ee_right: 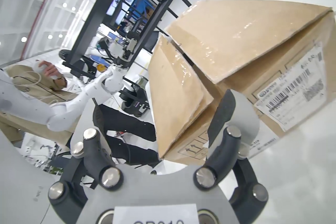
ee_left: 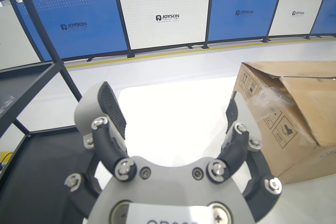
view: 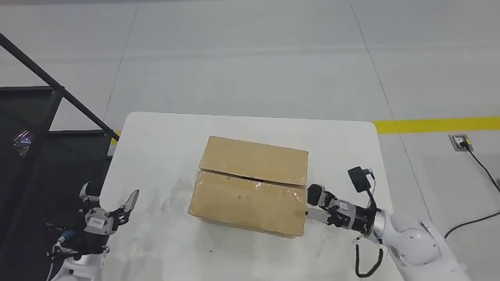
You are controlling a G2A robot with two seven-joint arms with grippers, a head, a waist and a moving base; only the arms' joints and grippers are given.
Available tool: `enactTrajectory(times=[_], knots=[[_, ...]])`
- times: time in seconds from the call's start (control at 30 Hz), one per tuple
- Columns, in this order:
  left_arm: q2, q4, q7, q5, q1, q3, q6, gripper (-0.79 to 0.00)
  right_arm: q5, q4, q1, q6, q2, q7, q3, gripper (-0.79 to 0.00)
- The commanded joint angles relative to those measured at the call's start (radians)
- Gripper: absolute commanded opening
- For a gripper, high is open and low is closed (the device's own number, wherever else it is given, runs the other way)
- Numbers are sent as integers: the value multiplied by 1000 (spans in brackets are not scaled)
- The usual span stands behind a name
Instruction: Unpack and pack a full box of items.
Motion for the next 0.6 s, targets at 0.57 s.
enactTrajectory(times=[0.57], knots=[[12, -183, 45, 167, 79, 8, -192, 0, -89, -321, -90, -186, 205, -9, -201, 0]])
